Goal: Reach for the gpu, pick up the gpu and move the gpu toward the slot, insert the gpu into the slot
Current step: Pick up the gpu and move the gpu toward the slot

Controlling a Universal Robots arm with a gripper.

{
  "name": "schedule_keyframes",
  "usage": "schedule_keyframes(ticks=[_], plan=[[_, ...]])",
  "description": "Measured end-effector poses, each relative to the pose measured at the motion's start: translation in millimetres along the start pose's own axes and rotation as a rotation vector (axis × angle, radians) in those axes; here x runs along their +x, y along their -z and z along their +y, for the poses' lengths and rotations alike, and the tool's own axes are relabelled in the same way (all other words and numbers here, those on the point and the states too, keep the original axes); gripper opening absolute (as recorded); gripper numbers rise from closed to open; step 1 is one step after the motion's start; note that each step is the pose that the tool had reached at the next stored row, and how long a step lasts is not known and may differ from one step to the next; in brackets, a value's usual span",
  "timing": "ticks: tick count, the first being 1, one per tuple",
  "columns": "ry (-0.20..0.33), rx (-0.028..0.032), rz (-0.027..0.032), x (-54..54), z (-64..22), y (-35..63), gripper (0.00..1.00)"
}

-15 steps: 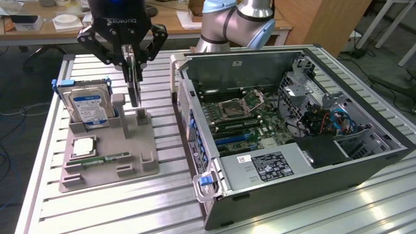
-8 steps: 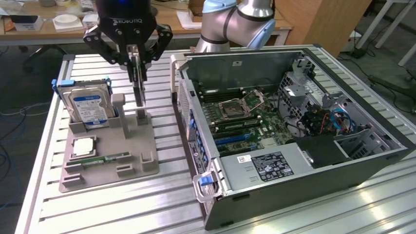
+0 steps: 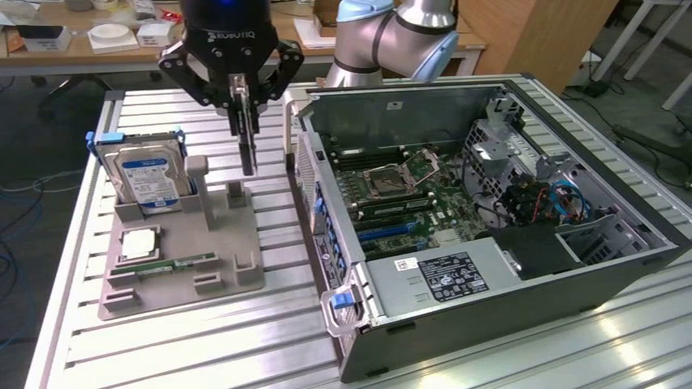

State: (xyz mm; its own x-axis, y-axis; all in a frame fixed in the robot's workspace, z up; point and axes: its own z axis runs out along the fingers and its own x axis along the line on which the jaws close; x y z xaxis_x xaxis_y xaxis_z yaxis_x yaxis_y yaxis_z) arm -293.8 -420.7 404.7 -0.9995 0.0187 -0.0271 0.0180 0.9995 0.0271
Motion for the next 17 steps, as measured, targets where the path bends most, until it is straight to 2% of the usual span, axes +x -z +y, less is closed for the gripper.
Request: schedule_keyframes(ticks=[2,4,6,7,9,17], plan=[[0.0,0.0039,-0.0001,-2.9,0.1,-0.1,0.27],[0.0,0.0113,-0.0002,-6.9,0.1,-0.2,0.27],[0.001,0.0214,-0.0004,-10.5,0.2,-0.3,0.27],[0.001,0.0232,-0.0003,-12.6,0.2,-0.3,0.27],[0.001,0.0249,-0.0003,-16.2,0.3,-0.4,0.27],[0.001,0.025,0.001,-38.4,0.7,-1.0,0.27]])
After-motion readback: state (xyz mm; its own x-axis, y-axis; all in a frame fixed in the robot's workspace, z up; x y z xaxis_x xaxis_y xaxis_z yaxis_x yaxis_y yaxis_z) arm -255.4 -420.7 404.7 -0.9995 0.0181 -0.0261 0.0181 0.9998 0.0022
